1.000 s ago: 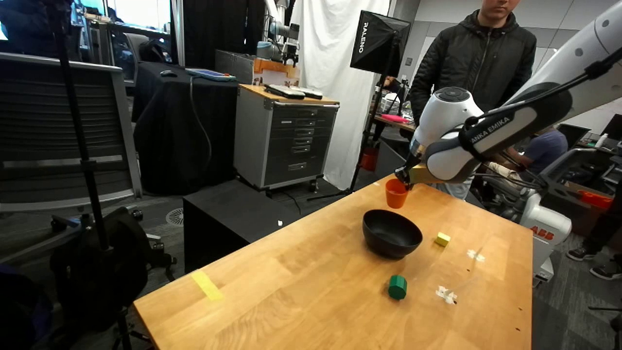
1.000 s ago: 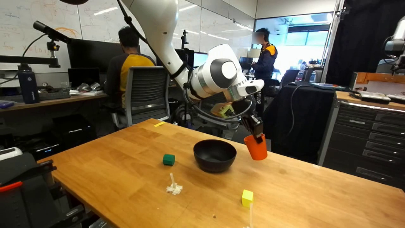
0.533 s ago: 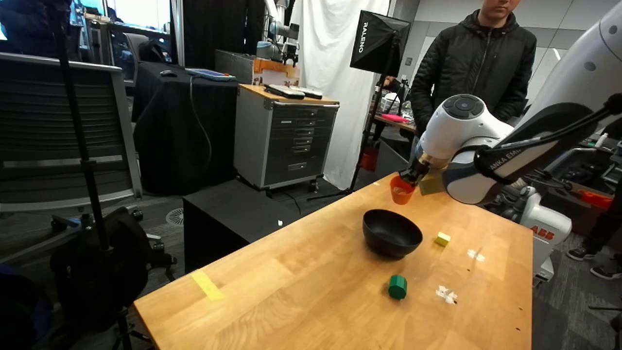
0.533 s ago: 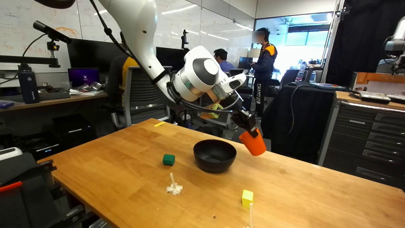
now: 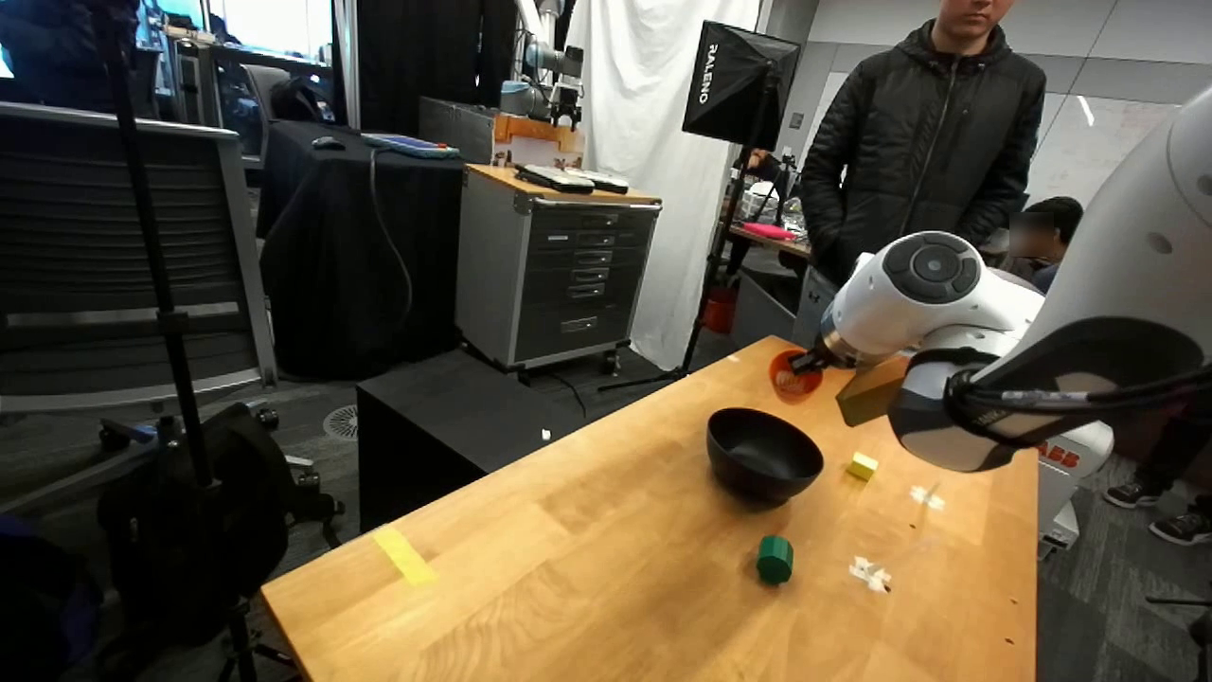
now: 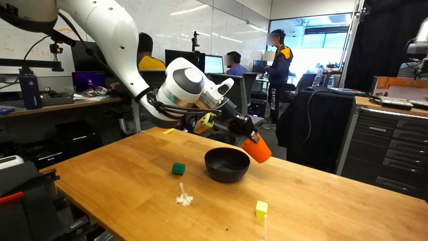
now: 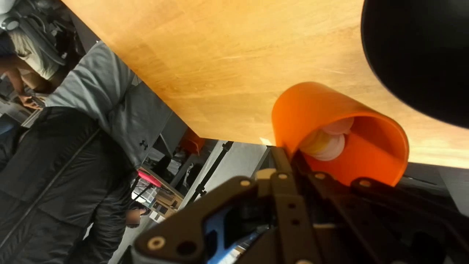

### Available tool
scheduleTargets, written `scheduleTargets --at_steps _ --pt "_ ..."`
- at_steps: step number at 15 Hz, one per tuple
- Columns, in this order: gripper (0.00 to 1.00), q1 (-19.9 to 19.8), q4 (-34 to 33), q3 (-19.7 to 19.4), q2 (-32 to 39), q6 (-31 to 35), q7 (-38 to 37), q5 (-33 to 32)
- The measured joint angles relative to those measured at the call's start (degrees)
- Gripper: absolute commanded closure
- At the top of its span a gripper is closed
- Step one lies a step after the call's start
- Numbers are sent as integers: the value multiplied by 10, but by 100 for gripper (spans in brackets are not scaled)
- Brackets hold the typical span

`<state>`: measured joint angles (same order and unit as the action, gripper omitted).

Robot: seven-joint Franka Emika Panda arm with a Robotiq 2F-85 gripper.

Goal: Pick up the orange cup, pour its contents in the black bowl and put the cup back down

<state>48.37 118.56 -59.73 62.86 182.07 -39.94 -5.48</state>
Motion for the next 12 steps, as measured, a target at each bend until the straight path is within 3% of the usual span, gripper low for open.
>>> scheduleTargets --at_steps 5,12 --pt "99 70 30 -12 88 -2 38 94" --pt "99 125 32 -44 180 -9 53 181"
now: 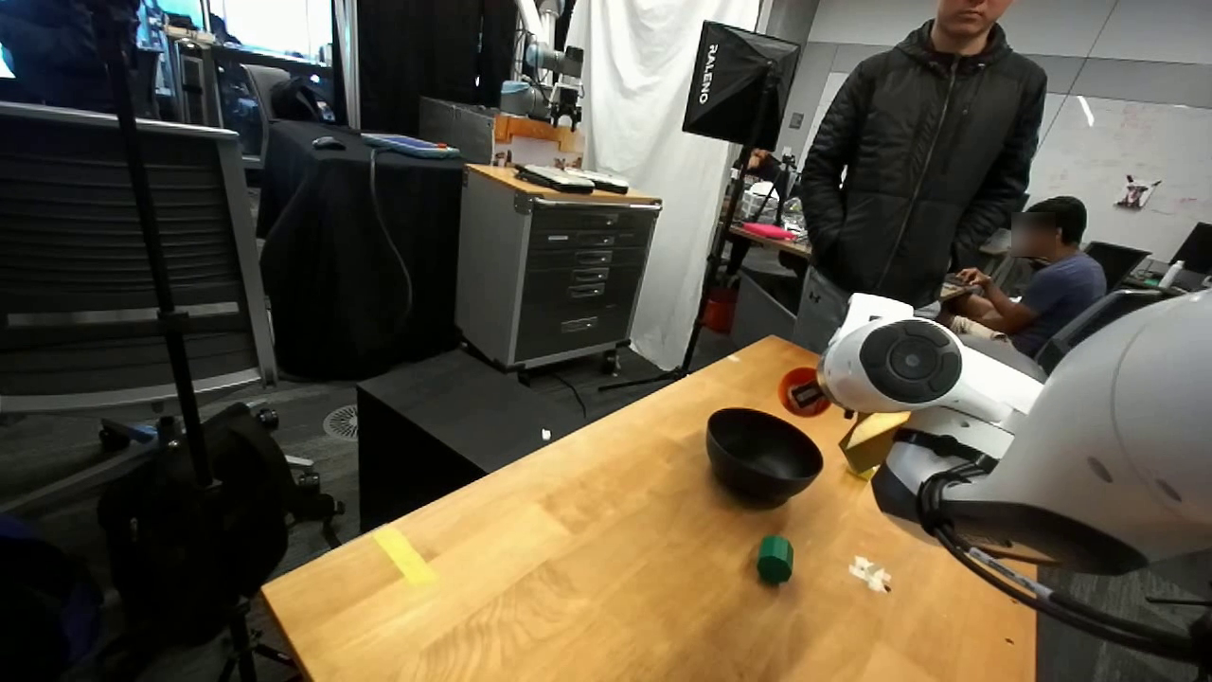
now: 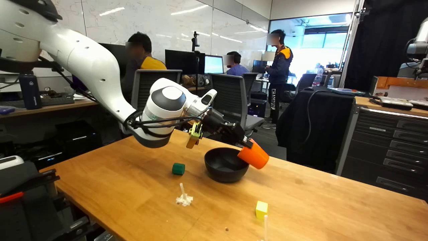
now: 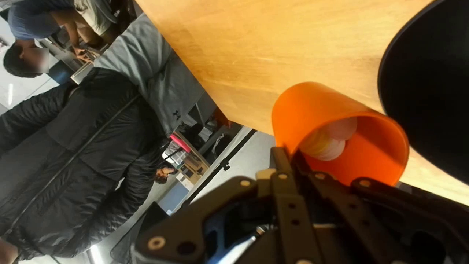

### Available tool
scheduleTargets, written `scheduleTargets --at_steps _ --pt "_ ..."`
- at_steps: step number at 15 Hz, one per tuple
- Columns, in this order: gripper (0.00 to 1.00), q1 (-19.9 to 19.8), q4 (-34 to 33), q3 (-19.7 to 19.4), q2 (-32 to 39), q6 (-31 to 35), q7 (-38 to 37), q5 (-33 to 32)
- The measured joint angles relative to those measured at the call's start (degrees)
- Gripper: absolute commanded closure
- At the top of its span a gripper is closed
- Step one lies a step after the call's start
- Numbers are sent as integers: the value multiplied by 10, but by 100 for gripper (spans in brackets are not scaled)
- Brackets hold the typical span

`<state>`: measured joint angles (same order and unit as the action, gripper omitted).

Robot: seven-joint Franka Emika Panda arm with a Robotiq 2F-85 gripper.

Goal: Pick up the orange cup, pour its contents in the black bowl and put the cup back down

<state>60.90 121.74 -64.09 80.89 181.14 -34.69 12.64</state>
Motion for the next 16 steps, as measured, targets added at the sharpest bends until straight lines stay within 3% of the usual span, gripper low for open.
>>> scheduleTargets --at_steps 4,11,16 --pt "99 33 0 -28 50 -9 -4 24" --pt "99 80 27 -121 43 -24 -158 -241" --pt "99 88 19 -120 41 -57 -266 -396"
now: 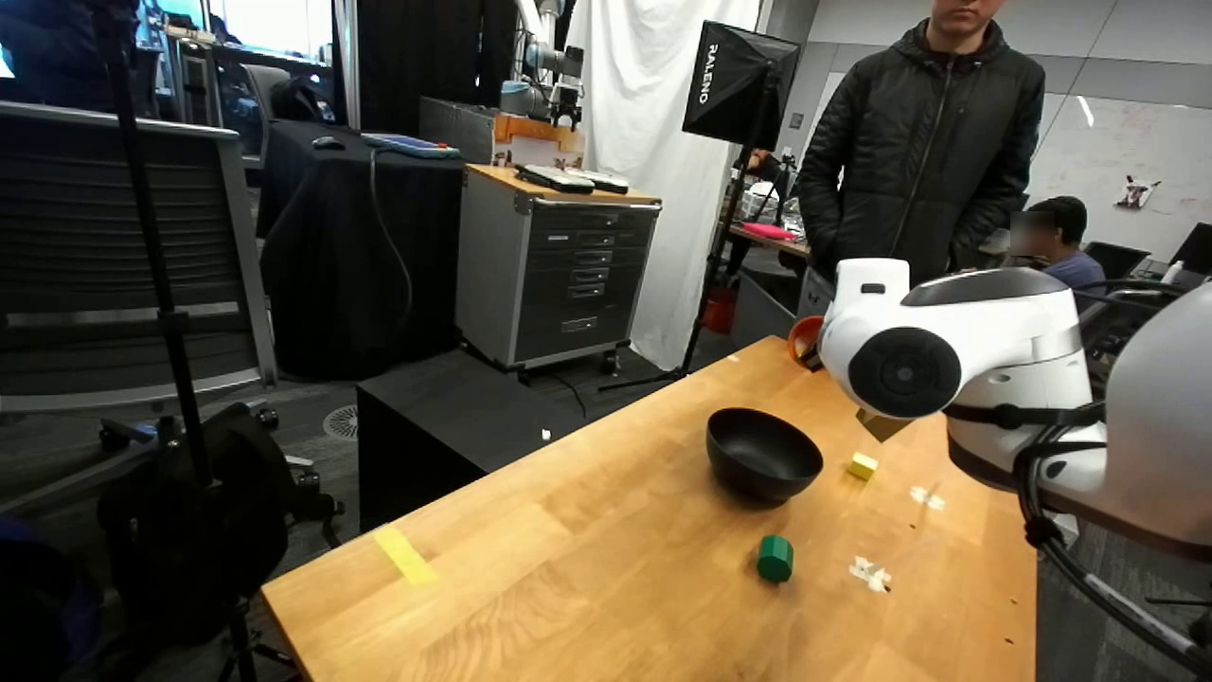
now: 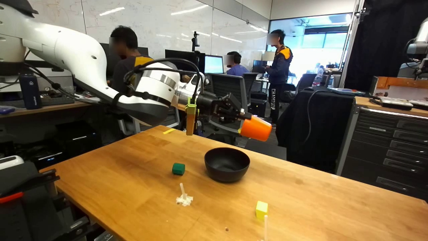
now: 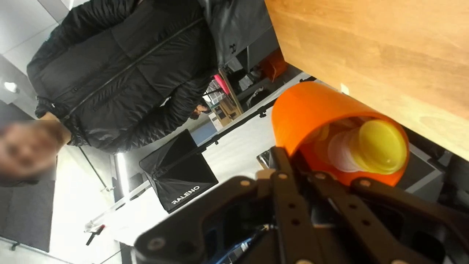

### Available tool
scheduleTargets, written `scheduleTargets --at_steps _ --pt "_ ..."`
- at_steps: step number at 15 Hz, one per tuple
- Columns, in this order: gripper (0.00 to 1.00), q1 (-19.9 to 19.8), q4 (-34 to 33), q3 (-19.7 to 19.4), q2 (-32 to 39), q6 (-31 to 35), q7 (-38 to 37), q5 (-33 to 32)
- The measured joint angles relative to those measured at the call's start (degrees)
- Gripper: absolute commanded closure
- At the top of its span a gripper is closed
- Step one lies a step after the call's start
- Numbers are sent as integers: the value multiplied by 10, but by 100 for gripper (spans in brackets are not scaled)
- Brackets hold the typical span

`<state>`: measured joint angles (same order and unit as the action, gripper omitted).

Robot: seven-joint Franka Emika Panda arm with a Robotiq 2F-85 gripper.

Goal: Pick up the orange cup, pour its contents in the black bowl and put the cup back down

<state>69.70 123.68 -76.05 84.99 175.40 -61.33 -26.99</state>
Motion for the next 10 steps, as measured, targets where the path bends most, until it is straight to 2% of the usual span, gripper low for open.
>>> scheduleTargets --at_steps 3,10 --pt "99 0 -5 16 0 -15 -47 -58" --pt "99 -1 -18 44 0 -48 -120 -135"
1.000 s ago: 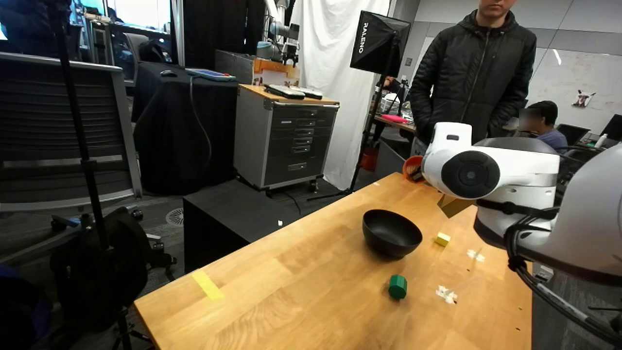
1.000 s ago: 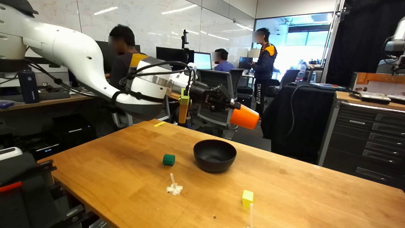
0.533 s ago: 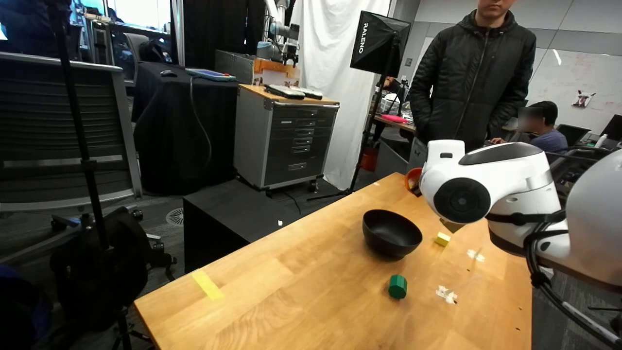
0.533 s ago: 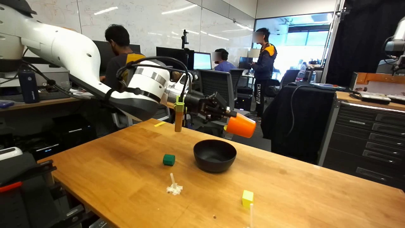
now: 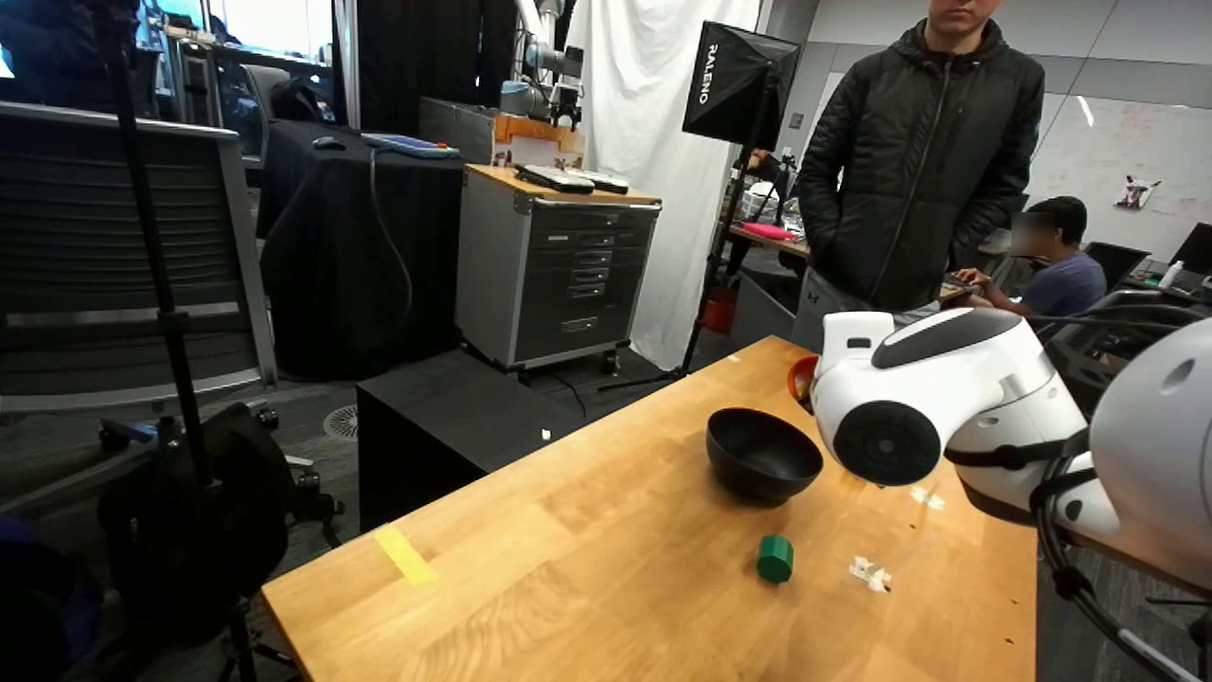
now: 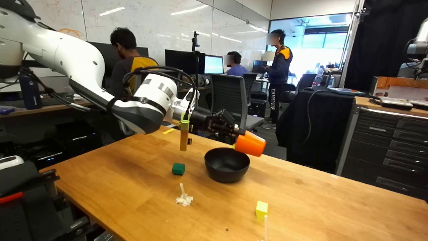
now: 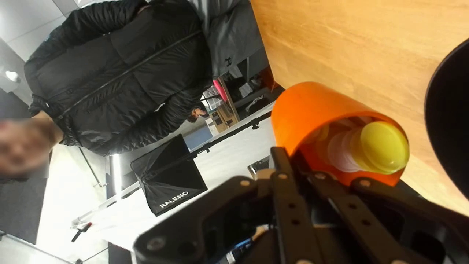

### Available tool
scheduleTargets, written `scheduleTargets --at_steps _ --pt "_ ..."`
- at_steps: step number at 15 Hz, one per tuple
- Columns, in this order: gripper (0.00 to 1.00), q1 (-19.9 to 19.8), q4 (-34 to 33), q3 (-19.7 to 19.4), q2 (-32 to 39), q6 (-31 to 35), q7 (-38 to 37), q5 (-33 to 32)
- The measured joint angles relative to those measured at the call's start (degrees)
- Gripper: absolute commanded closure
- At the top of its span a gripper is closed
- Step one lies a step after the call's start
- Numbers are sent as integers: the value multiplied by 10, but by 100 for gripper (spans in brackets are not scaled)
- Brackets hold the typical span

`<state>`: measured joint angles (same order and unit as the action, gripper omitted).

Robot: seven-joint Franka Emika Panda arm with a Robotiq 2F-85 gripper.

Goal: Pick up the orange cup, pour its contents in the black bowl and put the cup back down

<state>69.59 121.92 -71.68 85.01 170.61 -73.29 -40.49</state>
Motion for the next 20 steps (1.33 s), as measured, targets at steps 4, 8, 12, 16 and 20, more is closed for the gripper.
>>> scheduleTargets --at_steps 4,8,12,16,20 --pt "99 -2 -10 10 0 -22 -28 -25" --pt "99 -2 -21 17 0 -47 -53 -44" --pt "99 -2 -34 22 0 -75 -82 -70" --pt "99 -2 -46 30 0 -111 -110 -97" --pt "99 -2 -54 40 0 -148 -135 -123"
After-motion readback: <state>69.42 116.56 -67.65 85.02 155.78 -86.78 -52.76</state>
